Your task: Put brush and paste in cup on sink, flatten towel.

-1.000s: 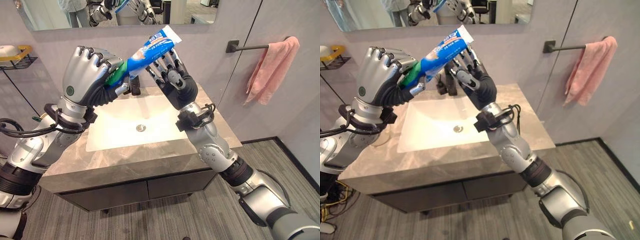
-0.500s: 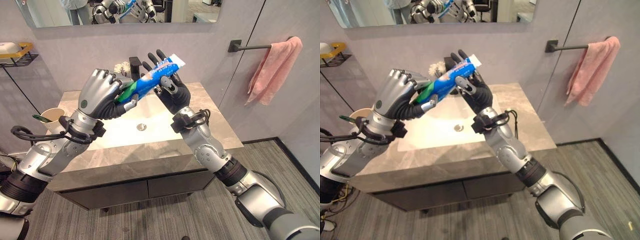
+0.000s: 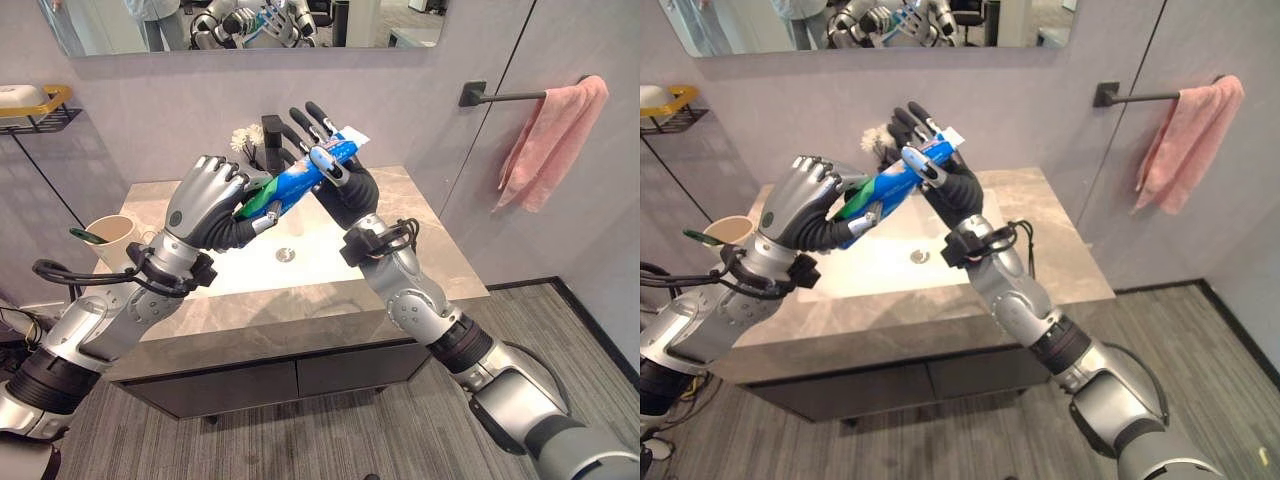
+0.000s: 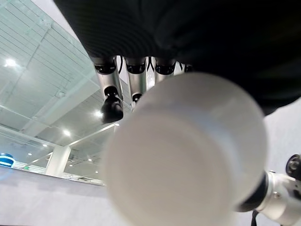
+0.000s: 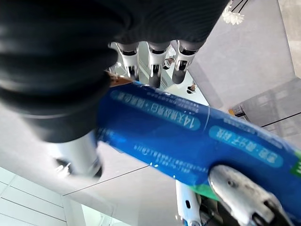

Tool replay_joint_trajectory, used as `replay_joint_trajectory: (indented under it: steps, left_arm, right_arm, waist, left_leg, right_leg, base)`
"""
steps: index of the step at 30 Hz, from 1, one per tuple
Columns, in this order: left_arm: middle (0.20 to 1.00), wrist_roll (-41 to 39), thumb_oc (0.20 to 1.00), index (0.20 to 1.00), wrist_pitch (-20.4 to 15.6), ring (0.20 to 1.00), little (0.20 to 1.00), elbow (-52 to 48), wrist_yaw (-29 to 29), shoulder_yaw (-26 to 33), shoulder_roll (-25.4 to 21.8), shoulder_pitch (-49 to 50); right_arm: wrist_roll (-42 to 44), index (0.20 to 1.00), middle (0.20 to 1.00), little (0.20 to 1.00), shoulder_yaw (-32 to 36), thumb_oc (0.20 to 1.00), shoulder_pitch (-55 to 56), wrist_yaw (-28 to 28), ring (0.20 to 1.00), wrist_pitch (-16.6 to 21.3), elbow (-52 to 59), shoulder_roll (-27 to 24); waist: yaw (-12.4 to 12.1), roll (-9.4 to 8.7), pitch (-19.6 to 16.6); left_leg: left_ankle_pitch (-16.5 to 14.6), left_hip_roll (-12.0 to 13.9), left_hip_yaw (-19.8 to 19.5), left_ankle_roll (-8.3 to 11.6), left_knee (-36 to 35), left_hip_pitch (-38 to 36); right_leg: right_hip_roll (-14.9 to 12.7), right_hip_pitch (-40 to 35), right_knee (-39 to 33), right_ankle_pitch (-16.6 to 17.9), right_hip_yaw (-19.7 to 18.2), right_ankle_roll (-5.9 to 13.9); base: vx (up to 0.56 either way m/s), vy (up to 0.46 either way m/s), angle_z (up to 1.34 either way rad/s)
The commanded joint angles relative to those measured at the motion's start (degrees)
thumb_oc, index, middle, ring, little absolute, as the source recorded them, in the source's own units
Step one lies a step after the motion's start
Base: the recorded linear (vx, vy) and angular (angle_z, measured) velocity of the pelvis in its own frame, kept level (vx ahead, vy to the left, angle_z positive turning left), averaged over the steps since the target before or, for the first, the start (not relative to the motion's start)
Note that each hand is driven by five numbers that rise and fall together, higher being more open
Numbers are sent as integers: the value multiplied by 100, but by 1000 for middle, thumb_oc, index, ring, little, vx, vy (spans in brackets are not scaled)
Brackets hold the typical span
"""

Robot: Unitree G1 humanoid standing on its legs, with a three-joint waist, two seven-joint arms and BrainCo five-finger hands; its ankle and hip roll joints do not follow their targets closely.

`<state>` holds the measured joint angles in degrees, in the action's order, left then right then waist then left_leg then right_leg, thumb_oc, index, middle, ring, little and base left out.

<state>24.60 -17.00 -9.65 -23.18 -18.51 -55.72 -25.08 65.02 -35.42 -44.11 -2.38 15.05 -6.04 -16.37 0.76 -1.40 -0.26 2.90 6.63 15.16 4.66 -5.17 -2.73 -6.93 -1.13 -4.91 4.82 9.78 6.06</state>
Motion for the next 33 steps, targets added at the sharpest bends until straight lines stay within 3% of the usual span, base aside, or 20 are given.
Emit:
replay_joint_trajectory:
  steps: [1, 9, 10, 11, 12, 13, 18, 24, 26, 29, 32, 33]
  left_arm:
    - [200, -344, 200, 200, -89, 200, 200, -297, -149, 134, -141, -372]
    - [200, -234, 200, 200, 14, 200, 200, -227, -328, 217, 59, -399]
    - [413, -203, 413, 413, 45, 413, 413, -237, -371, 288, 103, -339]
    - [567, -177, 567, 567, 58, 567, 567, -246, -405, 337, 124, -290]
    - [915, -137, 915, 915, 94, 915, 915, -238, -483, 392, 172, -240]
    - [1000, -90, 1000, 1000, 122, 1000, 1000, -237, -550, 451, 212, -181]
    - [1000, 79, 1000, 1000, 145, 1000, 1000, -411, -747, 865, 213, 221]
    - [1000, 50, 1000, 1000, 90, 1000, 1000, -653, -1100, 1766, 250, 1140]
    - [1000, -14, 1000, 1000, 64, 1000, 1000, -766, -1327, 2220, 414, 1664]
    - [1000, -486, 1000, 1000, -46, 1000, 1000, -613, -1648, 2783, 1030, 2641]
    - [1000, -490, 1000, 1000, -48, 1000, 1000, -627, -1643, 2807, 1036, 2665]
    - [1000, -558, 1000, 1000, -34, 1000, 1000, -494, -1666, 2908, 1090, 2875]
  right_arm:
    - [60, 200, 200, 200, -76, 200, -601, 35, 200, 160, -104, 94]
    - [12, 200, 200, 200, 157, 200, -353, -171, 200, 301, -117, 336]
    - [-17, 200, 200, 200, 239, 200, -280, -259, 200, 340, -115, 395]
    - [-16, 200, 200, 200, 295, 200, -243, -300, 200, 378, -109, 435]
    - [-38, 200, 200, 200, 346, 200, -217, -360, 200, 422, -120, 481]
    - [-68, 200, 200, 200, 412, 200, -199, -420, 200, 467, -126, 526]
    - [-248, 200, 200, 200, 643, 200, -175, -614, 200, 618, -167, 697]
    - [-545, 200, 200, 200, 880, 200, -375, -852, 200, 838, -212, 752]
    - [-670, 200, 200, 200, 1055, 200, -501, -980, 200, 914, -180, 666]
    - [-855, 200, 200, 200, 1206, 200, -646, -1183, 200, 988, -126, 552]
    - [-860, 200, 200, 200, 1194, 200, -646, -1189, 200, 988, -121, 559]
    - [-893, 200, 200, 200, 1269, 200, -719, -1210, 200, 998, -109, 453]
  waist:
    - [-50, -307, -133]
    - [-57, -309, -128]
    - [-64, -310, -129]
    - [-71, -309, -128]
    - [-77, -308, -127]
    - [-90, -307, -120]
    - [-159, -292, -103]
    - [-394, -323, -28]
    - [-562, -353, 33]
    - [-772, -405, 95]
    - [-746, -406, 73]
    - [-844, -420, 104]
  left_leg:
    - [-255, 239, -140, 165, 17, -158]
    - [-277, 230, -187, 150, 17, -172]
    - [-281, 225, -199, 142, 17, -173]
    - [-284, 223, -206, 140, 17, -171]
    - [-286, 220, -218, 136, 17, -171]
    - [-287, 217, -228, 130, 17, -170]
    - [-277, 208, -302, 127, 17, -131]
    - [-242, 177, -470, 126, 17, -10]
    - [-212, 165, -574, 124, 17, 85]
    - [-189, 133, -741, 120, 17, 213]
    - [-157, 126, -754, 113, 17, 255]
    - [-178, 114, -806, 115, 17, 264]
  right_leg:
    - [-453, -195, -9, -112, -18, 422]
    - [-455, -280, -9, -132, 51, 405]
    - [-457, -295, -5, -136, 65, 399]
    - [-459, -303, 0, -142, 69, 395]
    - [-463, -310, 8, -143, 81, 391]
    - [-466, -311, 14, -142, 89, 389]
    - [-480, -322, 15, -147, 152, 381]
    - [-491, -354, 23, -155, 307, 368]
    - [-505, -349, 27, -165, 377, 359]
    - [-532, -381, 28, -194, 546, 366]
    - [-536, -351, 21, -168, 556, 362]
    - [-535, -381, 19, -193, 598, 367]
  base:
    - [3, 1, 5]
    - [-1, 0, 2]
    - [2, 3, 4]
    - [0, 0, 0]
    - [-1, 3, 5]
    - [-3, 3, 8]
    - [-8, 3, 10]
    - [-4, -6, 13]
    - [-21, -11, 9]
    - [-14, -13, 34]
    - [-4, -4, 40]
    - [43, -36, 15]
